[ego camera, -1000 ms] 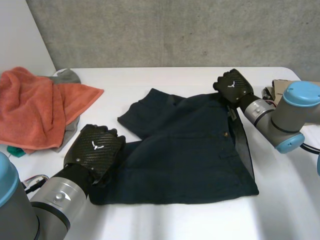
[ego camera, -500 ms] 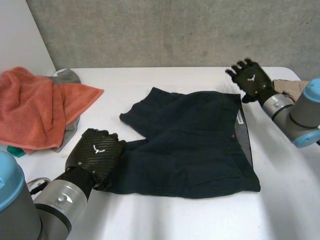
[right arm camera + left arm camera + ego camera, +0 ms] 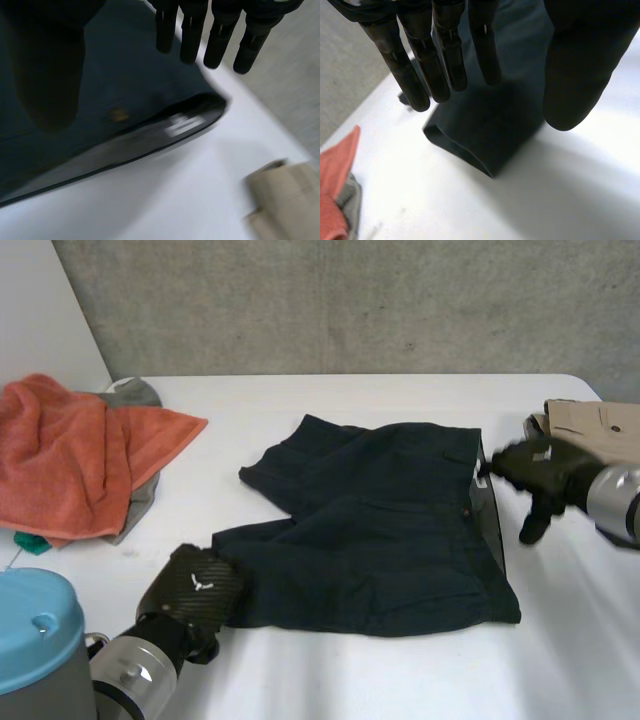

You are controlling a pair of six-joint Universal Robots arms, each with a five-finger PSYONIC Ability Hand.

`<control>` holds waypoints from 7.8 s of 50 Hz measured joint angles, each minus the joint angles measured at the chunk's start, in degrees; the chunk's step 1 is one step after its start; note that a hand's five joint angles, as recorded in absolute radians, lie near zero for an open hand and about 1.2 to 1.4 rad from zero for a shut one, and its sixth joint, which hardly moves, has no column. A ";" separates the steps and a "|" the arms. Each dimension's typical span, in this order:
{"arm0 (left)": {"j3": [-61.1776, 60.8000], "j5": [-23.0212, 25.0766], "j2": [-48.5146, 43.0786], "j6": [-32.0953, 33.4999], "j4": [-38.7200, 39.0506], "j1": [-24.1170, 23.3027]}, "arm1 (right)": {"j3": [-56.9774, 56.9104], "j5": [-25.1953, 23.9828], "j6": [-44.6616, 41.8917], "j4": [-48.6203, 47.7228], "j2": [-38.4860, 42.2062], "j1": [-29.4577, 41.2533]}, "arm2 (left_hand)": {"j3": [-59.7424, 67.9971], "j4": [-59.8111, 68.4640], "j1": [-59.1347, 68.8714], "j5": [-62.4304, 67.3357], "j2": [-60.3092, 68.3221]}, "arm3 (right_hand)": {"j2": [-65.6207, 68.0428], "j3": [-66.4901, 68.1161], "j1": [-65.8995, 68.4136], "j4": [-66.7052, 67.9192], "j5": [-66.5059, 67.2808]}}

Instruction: Fold the laundry.

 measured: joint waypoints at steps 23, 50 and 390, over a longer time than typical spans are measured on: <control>4.20 0.04 -13.28 0.95 8.99 0.63 | 29.36 -0.84 0.59 -16.81 -5.45 1.83 | 30.61 30.84 29.66 30.27 30.67 | 23.56 23.15 21.60 23.23 22.55; 5.01 0.18 1.28 0.88 -17.46 -2.94 | 27.70 0.86 -7.59 8.14 -24.57 0.95 | 32.58 32.74 29.66 30.95 32.73 | 44.73 46.02 40.05 46.65 44.29; 31.56 2.40 -14.34 -12.48 19.37 3.30 | 6.07 -2.77 14.52 -35.80 -1.48 20.73 | -20.27 -20.81 -20.21 -21.43 -20.78 | -10.11 -10.31 -8.93 -10.07 -10.06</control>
